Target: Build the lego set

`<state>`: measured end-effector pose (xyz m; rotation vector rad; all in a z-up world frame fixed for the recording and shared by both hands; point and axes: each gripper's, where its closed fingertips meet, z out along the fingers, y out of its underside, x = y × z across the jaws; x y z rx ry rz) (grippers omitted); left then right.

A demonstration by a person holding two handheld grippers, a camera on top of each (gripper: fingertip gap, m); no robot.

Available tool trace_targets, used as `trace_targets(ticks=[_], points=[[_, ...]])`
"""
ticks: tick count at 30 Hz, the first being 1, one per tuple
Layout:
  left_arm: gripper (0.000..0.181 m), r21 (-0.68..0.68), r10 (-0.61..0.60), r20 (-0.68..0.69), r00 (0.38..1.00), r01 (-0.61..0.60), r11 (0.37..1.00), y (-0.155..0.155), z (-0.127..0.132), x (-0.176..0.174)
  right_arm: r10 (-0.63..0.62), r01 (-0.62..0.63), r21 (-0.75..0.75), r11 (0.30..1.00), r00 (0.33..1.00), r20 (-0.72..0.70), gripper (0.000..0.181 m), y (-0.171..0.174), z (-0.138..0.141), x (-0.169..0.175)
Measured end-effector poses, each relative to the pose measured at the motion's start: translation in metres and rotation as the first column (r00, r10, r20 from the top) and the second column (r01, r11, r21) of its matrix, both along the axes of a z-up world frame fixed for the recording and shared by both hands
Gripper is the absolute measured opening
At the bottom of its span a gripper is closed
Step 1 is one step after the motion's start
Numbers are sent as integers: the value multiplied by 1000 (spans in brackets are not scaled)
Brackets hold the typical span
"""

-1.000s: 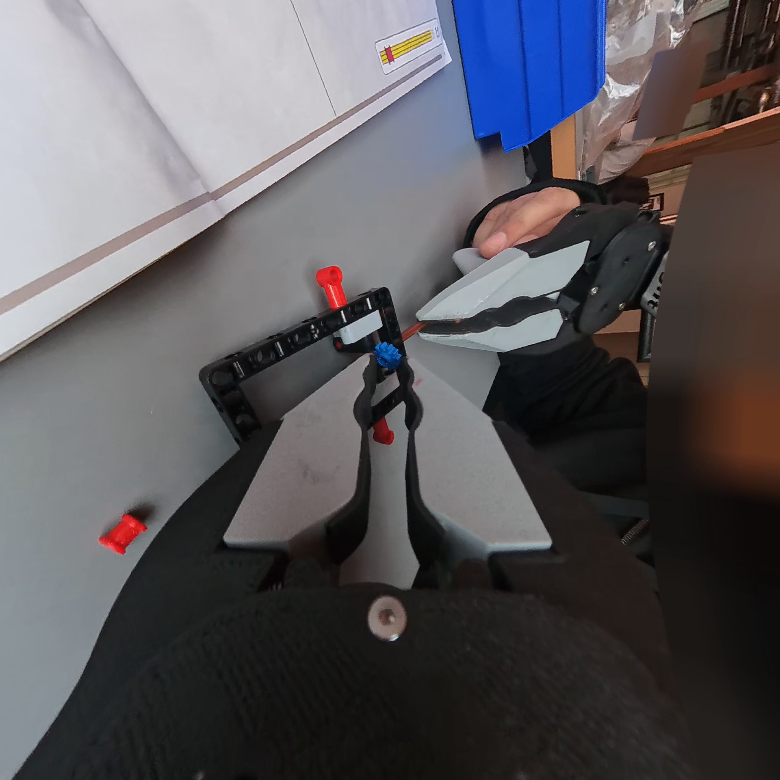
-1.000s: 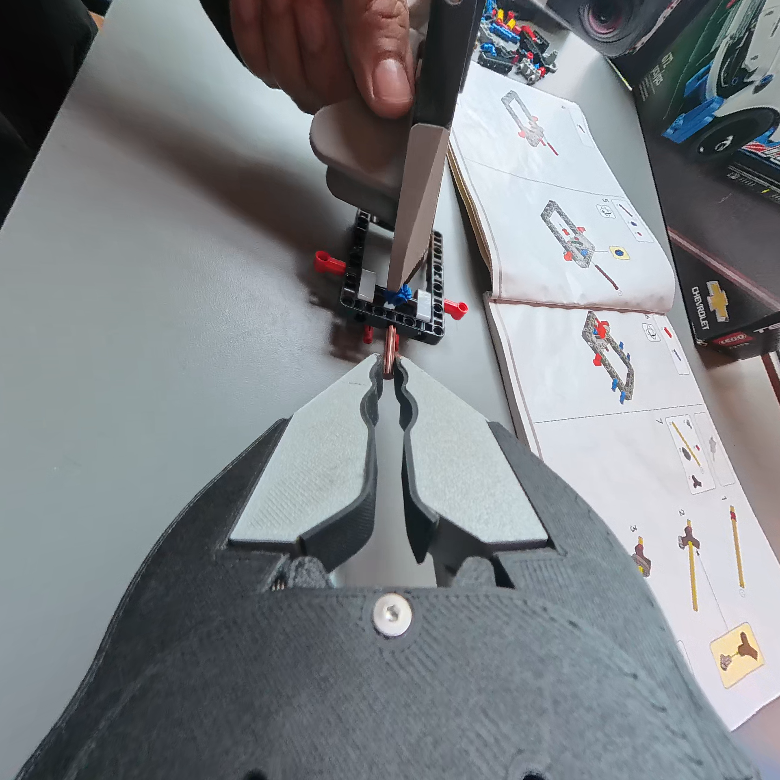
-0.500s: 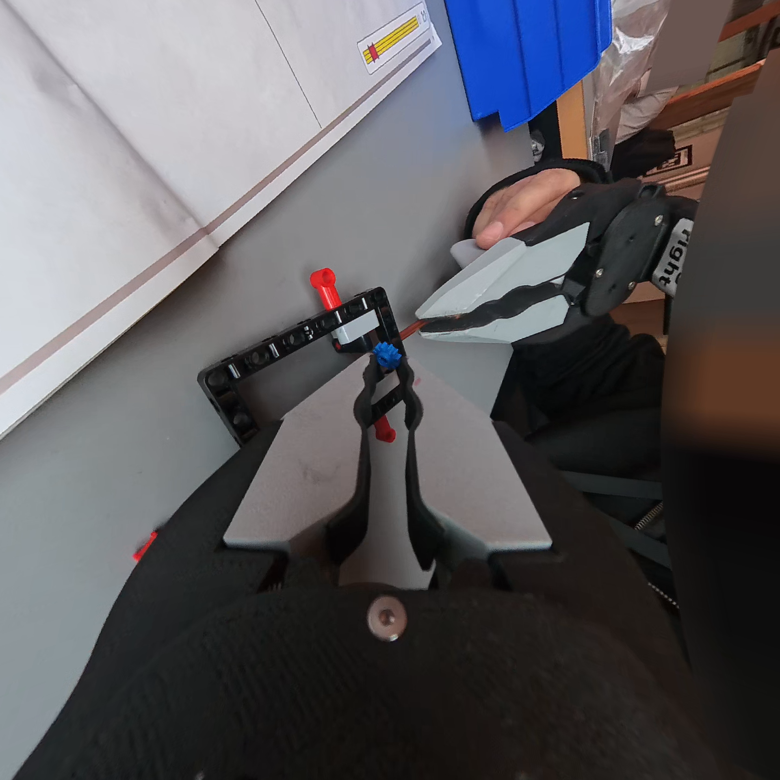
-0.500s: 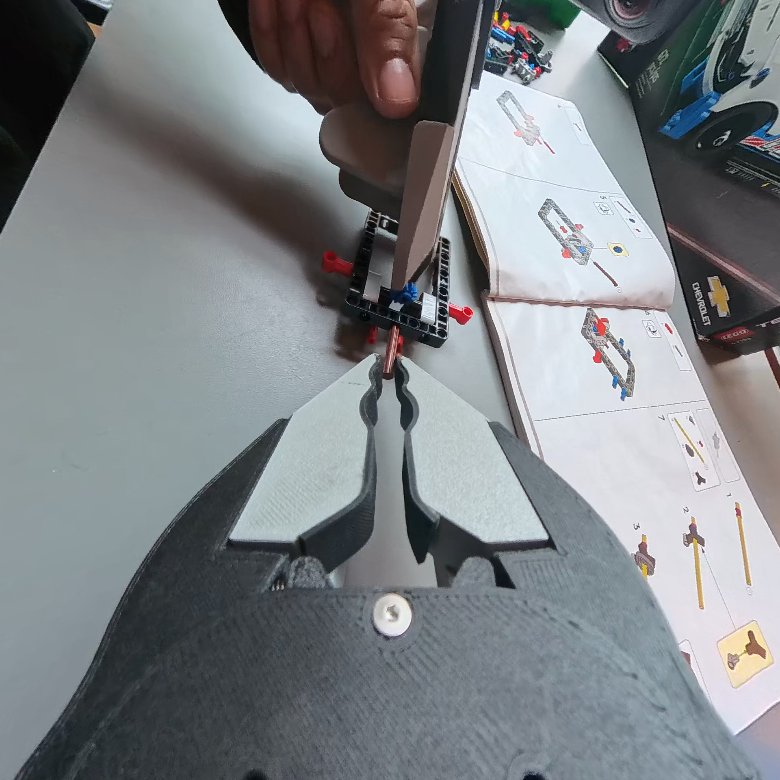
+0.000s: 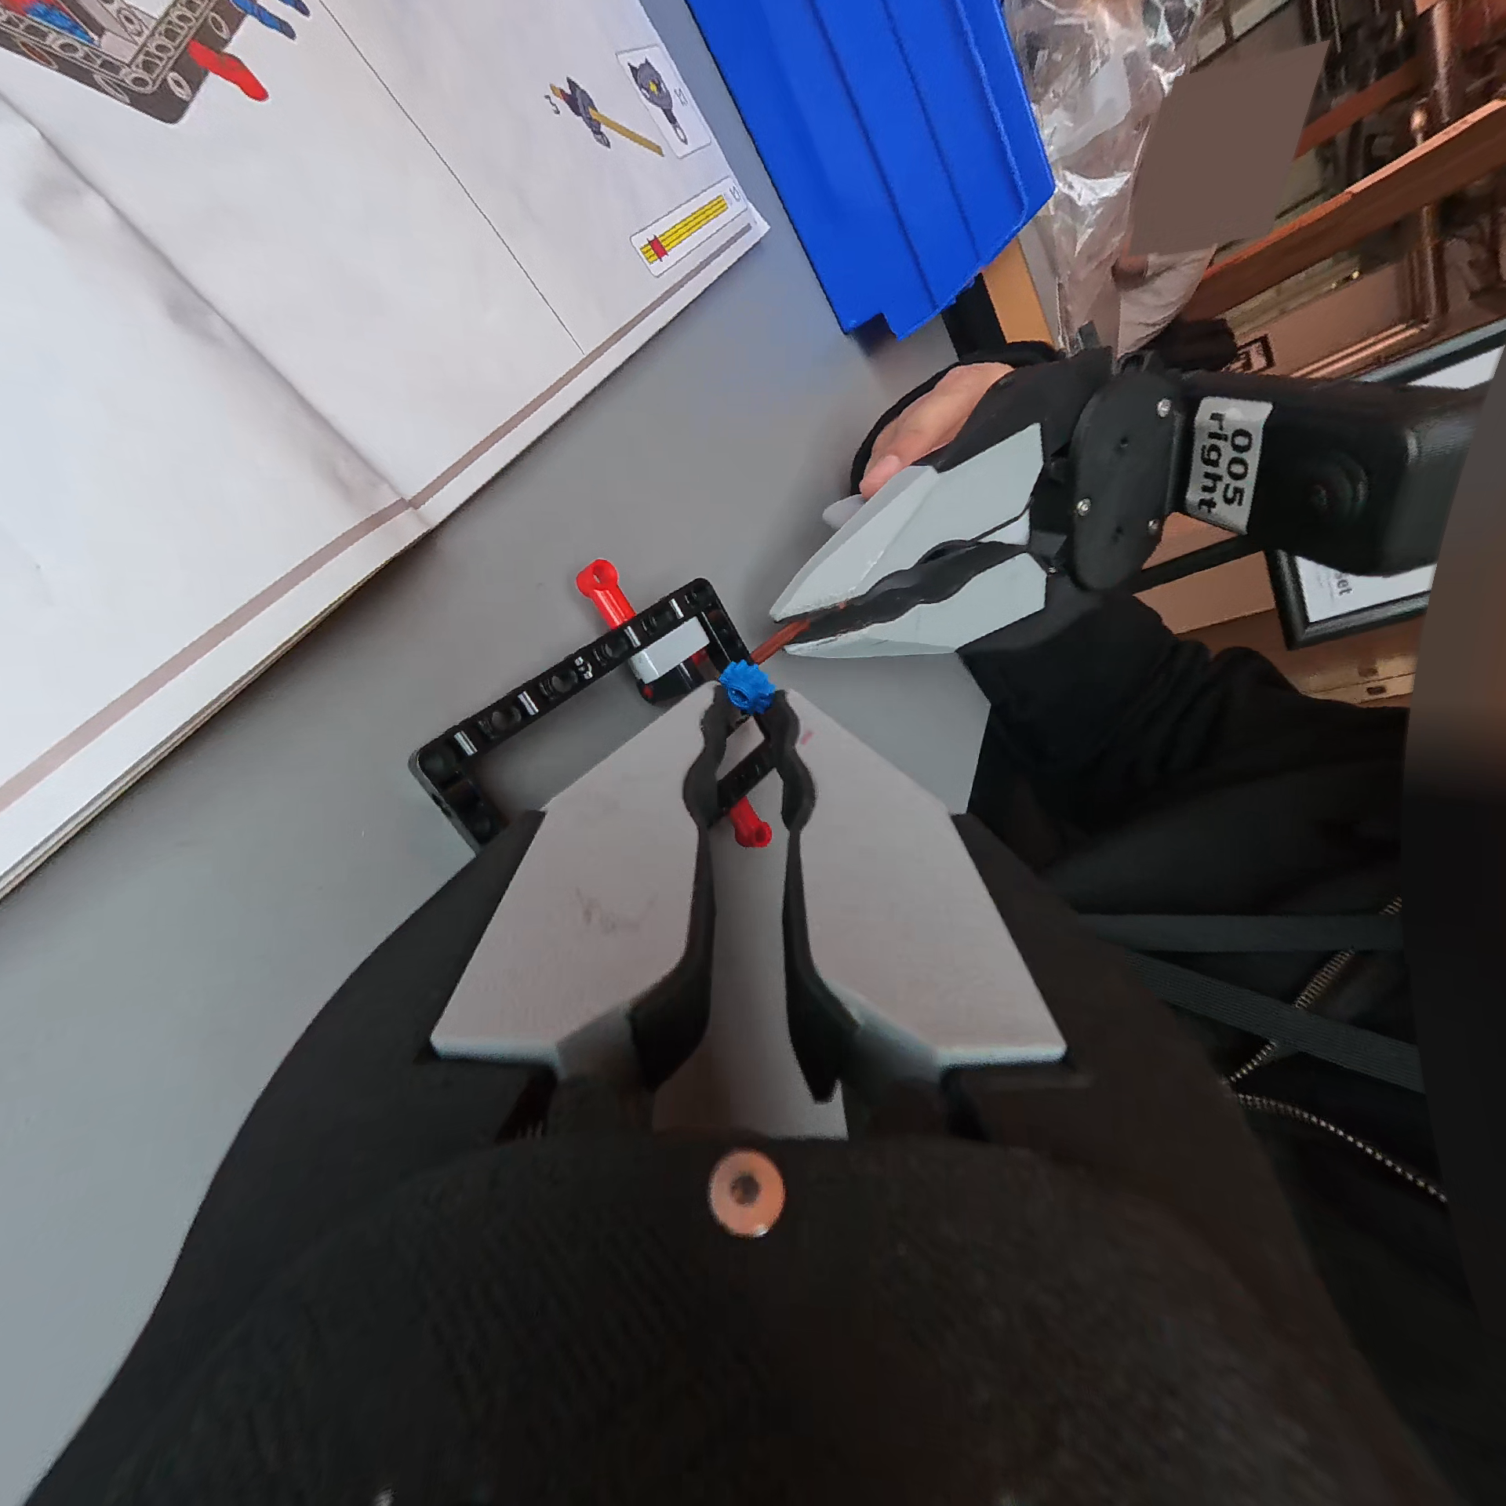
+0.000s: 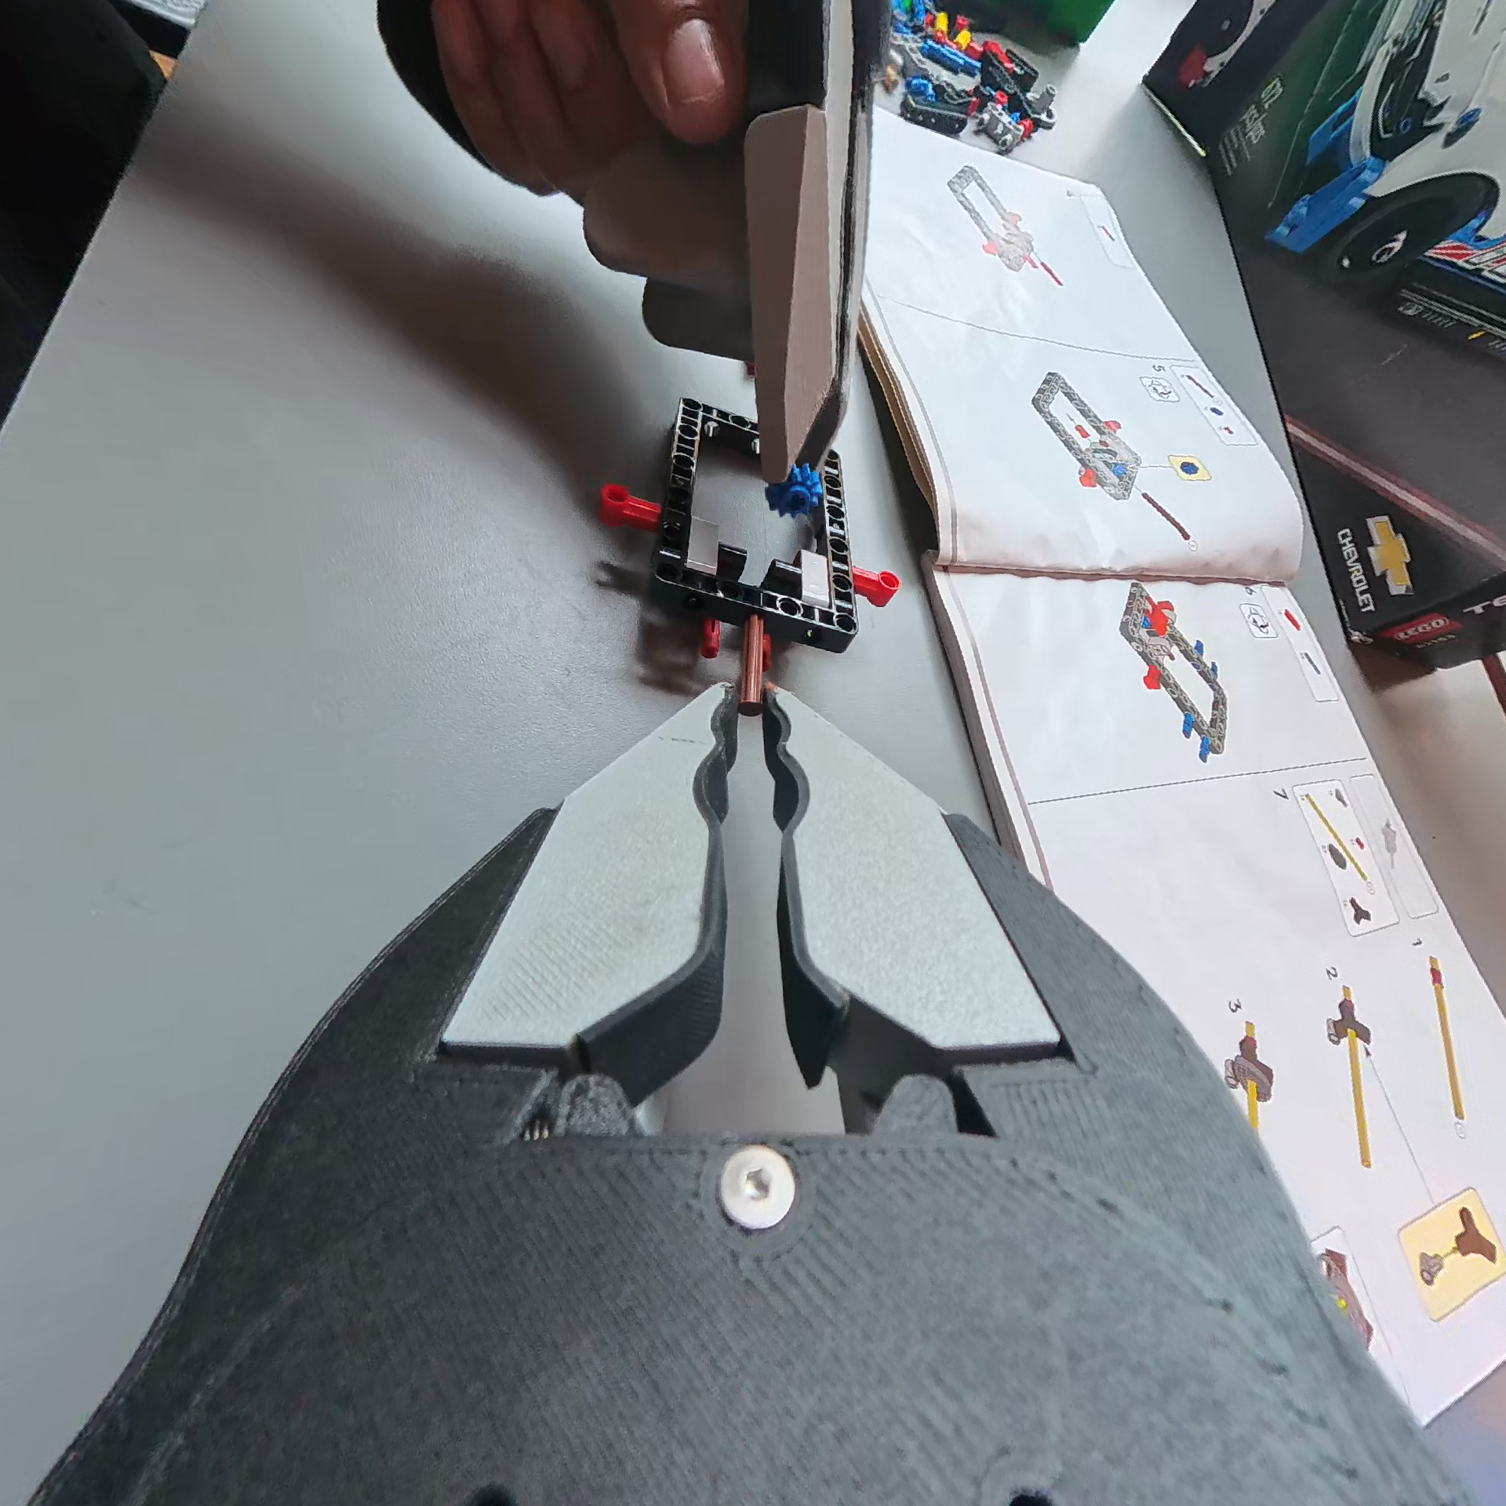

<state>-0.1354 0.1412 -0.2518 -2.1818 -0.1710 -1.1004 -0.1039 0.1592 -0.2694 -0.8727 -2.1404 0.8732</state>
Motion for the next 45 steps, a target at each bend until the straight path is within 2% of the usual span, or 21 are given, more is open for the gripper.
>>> trace_targets(ticks=[8,13,17,20,23,25,30,34,37,42,45], points=[[9,35,9,20,1000,-10,999,-1,2,-2,3,-3,2,1000,1000,-1,3,0,-1,0],[9,58,-45,-1,999,45,997,1,-3,4,6,-6,-3,1000,1000,-1,6,-1,0,1],[9,147,-130,66,989,120,982,1,6,11,2,-2,-3,1000,1000,-8,7,1,1,1],[8,216,-151,48,987,137,967,0,13,8,-5,5,-17,1000,1000,-14,9,3,3,1],[9,257,-163,-60,985,173,951,-1,14,3,-10,8,-50,999,999,-32,11,5,9,1],[9,286,-171,-85,982,188,940,-3,15,2,-18,14,-81,997,999,-47,12,7,14,0],[9,339,-198,-22,980,193,921,-6,24,5,-36,17,-142,990,990,-137,13,-1,38,-10],[9,354,-204,77,976,165,921,-6,32,0,-4,-14,-109,994,986,-165,13,-23,45,-22],[9,339,-227,79,971,188,922,-9,30,4,-12,-3,-72,997,980,-197,14,-31,48,-31],[9,338,-266,104,958,217,916,-14,31,12,-2,18,71,997,977,-211,12,-36,38,-37],[9,340,-265,99,959,217,915,-14,31,13,-6,25,83,996,975,-223,10,-36,39,-37]])
